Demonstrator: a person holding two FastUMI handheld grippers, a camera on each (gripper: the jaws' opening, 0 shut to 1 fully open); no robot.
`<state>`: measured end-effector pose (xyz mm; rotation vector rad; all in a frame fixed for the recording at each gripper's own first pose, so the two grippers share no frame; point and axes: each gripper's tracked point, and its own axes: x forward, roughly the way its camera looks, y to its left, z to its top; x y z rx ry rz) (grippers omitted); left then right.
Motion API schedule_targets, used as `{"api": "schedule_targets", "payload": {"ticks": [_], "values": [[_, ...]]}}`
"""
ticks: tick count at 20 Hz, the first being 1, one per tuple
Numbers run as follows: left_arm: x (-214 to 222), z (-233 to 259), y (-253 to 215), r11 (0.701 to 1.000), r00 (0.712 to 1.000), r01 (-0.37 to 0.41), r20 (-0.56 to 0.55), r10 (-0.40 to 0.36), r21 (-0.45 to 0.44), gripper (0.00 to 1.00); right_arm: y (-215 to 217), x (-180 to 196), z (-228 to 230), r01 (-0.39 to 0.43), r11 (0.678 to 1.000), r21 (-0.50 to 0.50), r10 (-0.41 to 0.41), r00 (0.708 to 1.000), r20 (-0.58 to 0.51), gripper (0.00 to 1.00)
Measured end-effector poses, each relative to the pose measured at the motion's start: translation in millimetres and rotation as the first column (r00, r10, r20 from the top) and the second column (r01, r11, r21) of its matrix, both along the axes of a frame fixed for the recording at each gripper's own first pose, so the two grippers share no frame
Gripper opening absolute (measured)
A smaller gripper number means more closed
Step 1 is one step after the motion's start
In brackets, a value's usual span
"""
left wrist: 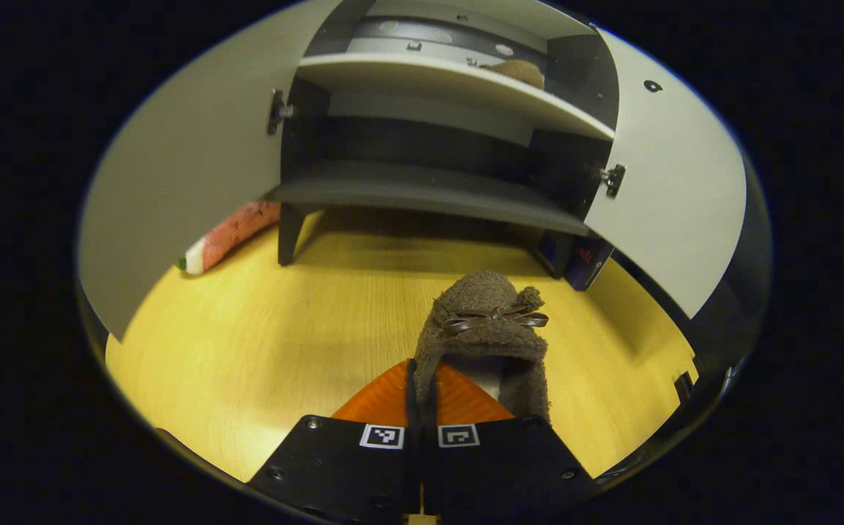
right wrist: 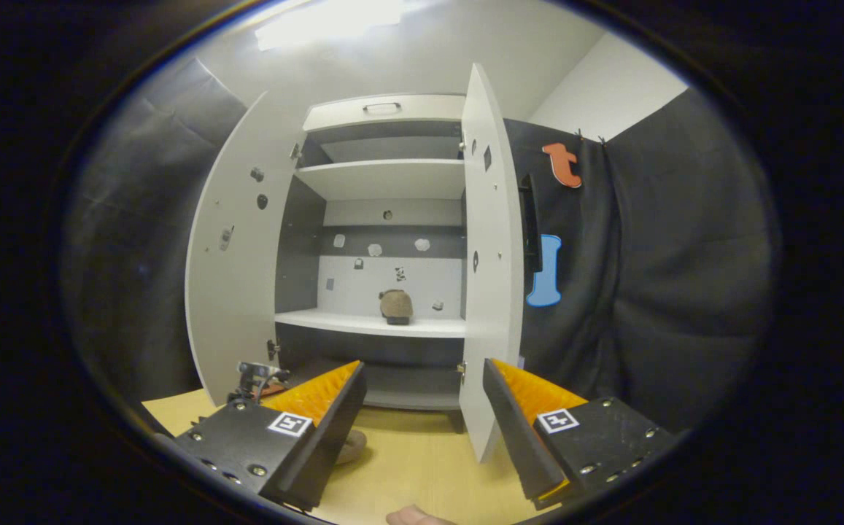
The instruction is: Grab one shoe with the right hand and put it into the shoe cabinet, grab the other shoe with the left hand and put it into the shoe cabinet; then close the right door with the right hand and the left door with the left hand.
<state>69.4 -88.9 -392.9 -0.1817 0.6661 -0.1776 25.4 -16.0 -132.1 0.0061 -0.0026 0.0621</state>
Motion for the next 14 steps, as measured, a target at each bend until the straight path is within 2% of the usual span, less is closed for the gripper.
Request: {"api": "schedule_targets", "payload": {"ticks": [2,5,9,14], "values": [[2,45,8,0.999,0.993,-0.030,0.119,0.027,0.021,0.03,-2,3,1,0.019,1.000,-0.013,-0.019,1.000,0.008,0.96],[3,114,23,0.997,0.961,-0.080,0.265,0.079,-0.007,0.02,-4,-1,4,0.028,1.000,-0.009,-0.028,0.999,0.021,0.94],[6,189,39,0.994,0.919,-0.101,0.377,0.110,-0.045,0.02,0,-15,10,0.036,0.999,0.009,-0.037,0.999,0.025,0.96],[37,267,53,0.991,0.862,-0.132,0.494,0.118,-0.007,0.02,3,-18,14,0.034,0.999,0.041,-0.036,0.998,0.044,0.96]]}}
